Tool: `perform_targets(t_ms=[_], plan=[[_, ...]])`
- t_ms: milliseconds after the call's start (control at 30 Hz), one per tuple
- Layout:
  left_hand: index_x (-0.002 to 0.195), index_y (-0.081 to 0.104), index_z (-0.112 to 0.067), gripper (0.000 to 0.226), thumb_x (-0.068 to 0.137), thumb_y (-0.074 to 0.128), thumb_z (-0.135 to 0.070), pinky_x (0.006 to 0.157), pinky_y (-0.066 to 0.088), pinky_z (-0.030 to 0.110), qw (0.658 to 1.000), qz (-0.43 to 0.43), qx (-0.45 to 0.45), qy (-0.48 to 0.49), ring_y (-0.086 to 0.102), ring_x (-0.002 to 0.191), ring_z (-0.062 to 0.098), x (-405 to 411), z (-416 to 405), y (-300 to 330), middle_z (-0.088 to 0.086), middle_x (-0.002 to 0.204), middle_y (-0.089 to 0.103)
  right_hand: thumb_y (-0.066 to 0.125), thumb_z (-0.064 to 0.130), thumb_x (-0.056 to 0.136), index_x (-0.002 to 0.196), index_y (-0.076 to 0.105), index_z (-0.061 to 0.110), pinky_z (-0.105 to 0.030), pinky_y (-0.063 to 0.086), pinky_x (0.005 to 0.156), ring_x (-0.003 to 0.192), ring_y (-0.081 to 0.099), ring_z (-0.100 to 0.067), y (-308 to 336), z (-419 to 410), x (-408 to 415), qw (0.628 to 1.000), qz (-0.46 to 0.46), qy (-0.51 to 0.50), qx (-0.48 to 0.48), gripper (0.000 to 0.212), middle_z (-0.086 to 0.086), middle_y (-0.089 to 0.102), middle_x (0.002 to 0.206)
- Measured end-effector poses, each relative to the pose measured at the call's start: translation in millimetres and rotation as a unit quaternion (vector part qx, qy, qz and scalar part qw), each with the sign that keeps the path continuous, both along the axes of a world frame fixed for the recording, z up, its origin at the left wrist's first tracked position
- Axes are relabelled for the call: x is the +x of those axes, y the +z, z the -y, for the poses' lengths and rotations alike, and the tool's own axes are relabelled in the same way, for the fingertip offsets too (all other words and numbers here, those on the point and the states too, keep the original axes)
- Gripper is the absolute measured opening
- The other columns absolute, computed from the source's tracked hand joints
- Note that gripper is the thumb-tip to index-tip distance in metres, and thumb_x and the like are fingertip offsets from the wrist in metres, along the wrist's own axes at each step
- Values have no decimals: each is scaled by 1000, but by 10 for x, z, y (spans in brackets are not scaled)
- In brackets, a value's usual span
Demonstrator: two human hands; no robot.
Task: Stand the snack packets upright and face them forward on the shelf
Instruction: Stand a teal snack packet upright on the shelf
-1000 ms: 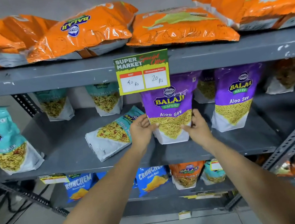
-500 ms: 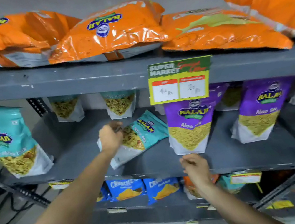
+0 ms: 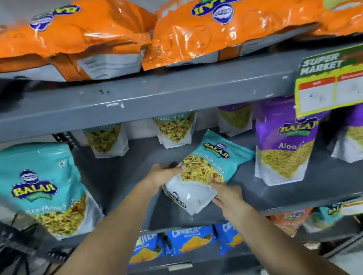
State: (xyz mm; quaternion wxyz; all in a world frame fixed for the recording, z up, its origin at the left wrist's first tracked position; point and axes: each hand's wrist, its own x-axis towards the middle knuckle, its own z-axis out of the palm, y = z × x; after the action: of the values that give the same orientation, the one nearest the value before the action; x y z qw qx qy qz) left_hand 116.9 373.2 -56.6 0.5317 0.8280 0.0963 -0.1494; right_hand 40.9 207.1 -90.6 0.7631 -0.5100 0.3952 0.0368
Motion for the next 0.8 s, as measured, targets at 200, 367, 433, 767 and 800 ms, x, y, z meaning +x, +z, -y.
perform_targets(t_ms=[200, 367, 433, 767, 800], plan=[[99, 73, -6, 37, 69, 85, -22, 77, 54, 30, 992, 62, -107, 38, 67, 80, 18, -687, -363, -15, 16, 94, 75, 67, 3, 85, 96, 71, 7, -42, 51, 93, 92, 66, -24, 79, -104, -560, 991, 110, 72, -30, 12, -12, 73, 102], [96, 71, -3, 28, 70, 82, -4, 64, 57, 27, 974, 126, -173, 72, 70, 73, 17, -1351, -589, 22, 15, 86, 78, 63, 6, 89, 108, 68, 9, -38, 52, 94, 102, 68, -19, 138, -196, -967, 965, 209, 142, -67, 20, -6, 76, 108], [94, 71, -2, 26, 70, 81, -1, 63, 58, 26, 970, 133, -187, 76, 70, 70, 15, -1457, -632, 6, 11, 82, 78, 61, 5, 90, 112, 67, 10, -34, 52, 93, 104, 69, -18, 171, -224, -1062, 958, 228, 154, -82, 23, -3, 76, 109], [84, 63, -5, 22, 70, 81, -1, 64, 42, 26, 974, 155, -165, 23, 46, 60, 9, -997, -771, 79, -5, 57, 55, 61, 4, 90, 113, 67, 19, -24, 55, 82, 100, 70, -15, 454, -259, -634, 894, 329, 172, -252, 28, 3, 76, 103], [84, 62, -4, 24, 70, 81, -2, 69, 44, 31, 975, 151, -160, 17, 51, 67, 14, -888, -771, 62, 9, 63, 59, 61, 6, 90, 111, 67, 24, -31, 57, 82, 99, 70, -22, 476, -225, -523, 882, 327, 185, -285, 29, -3, 76, 102]])
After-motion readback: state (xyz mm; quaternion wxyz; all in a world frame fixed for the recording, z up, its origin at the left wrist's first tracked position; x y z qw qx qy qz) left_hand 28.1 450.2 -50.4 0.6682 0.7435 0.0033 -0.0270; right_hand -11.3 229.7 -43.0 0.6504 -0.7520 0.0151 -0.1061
